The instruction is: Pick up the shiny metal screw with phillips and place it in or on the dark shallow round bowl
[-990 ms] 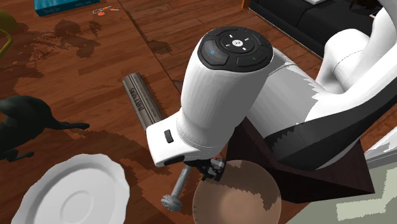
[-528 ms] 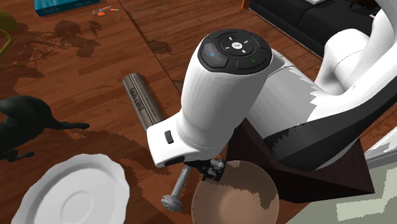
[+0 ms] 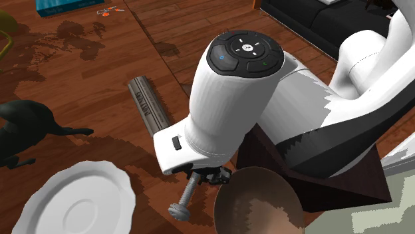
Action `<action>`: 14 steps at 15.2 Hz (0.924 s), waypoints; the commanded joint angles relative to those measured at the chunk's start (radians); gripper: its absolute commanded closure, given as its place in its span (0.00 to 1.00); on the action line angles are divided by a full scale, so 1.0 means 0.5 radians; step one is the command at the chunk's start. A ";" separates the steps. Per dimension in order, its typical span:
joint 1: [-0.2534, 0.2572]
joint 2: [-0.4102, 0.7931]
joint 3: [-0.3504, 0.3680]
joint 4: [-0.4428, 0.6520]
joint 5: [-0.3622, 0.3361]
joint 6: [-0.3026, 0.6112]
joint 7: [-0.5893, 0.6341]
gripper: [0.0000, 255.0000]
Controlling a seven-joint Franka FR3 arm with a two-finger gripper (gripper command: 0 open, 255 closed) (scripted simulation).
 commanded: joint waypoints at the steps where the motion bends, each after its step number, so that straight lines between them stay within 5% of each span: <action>1: 0.000 0.000 0.000 0.000 0.000 0.000 0.000 1.00; 14: 0.006 -0.172 -0.031 0.177 0.113 -0.329 -0.082 1.00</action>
